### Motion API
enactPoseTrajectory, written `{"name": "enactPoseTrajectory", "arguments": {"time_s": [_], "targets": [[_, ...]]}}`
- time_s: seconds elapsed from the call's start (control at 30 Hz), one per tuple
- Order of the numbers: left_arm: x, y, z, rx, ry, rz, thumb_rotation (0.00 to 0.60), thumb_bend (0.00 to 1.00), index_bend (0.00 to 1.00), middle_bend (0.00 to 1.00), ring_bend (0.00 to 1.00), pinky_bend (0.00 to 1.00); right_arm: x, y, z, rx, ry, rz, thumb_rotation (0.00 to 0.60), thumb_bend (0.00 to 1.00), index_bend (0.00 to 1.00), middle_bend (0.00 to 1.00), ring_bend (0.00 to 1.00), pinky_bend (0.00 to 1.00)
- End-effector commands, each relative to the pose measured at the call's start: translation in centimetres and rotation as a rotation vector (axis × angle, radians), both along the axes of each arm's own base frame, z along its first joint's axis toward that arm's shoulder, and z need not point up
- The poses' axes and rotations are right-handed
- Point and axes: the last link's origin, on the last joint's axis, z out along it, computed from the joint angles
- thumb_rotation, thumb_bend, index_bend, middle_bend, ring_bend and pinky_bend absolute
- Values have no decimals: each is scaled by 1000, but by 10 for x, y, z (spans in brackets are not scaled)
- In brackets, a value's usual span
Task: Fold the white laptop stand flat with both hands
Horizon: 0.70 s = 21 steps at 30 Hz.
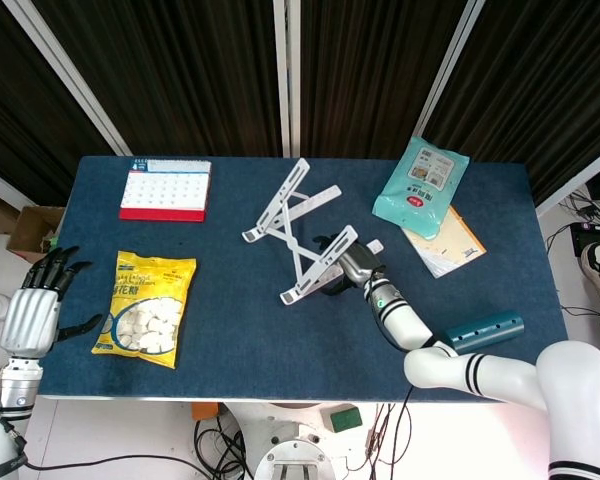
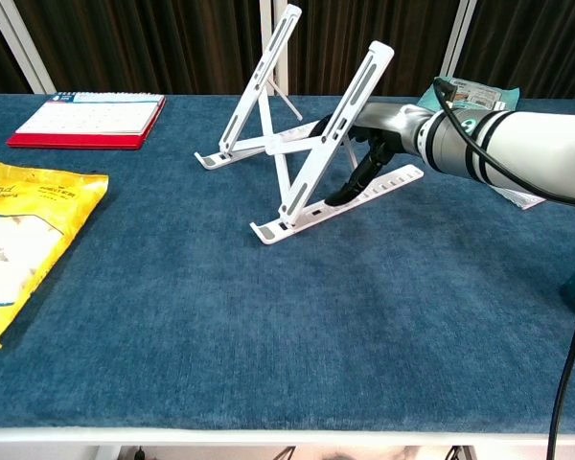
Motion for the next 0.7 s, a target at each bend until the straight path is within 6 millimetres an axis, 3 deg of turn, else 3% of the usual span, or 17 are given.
{"name": "enactPoseTrajectory", "arguments": {"time_s": [0.03, 0.2, 0.4, 0.7], "targets": [[0, 0, -1, -4, -4, 2, 600, 0, 247, 103, 73, 149, 1, 6, 13, -14, -130, -15, 600, 128, 138, 234, 58, 47], [1, 1, -2, -6, -5, -4, 600, 0, 247, 103, 73, 149, 11, 13, 22, -47, -268, 6, 600, 121, 120, 218, 58, 47], [3, 1, -2, -8, -12, -9, 600, 0, 247, 103, 73, 148, 29, 23, 19, -25, -466, 19, 600, 130, 120, 211, 58, 47], [1, -1, 0, -3, -16, 0, 600, 0, 247, 103, 74, 149, 35, 42, 4, 148, -640, -48, 600, 424, 185, 272, 89, 119]]}}
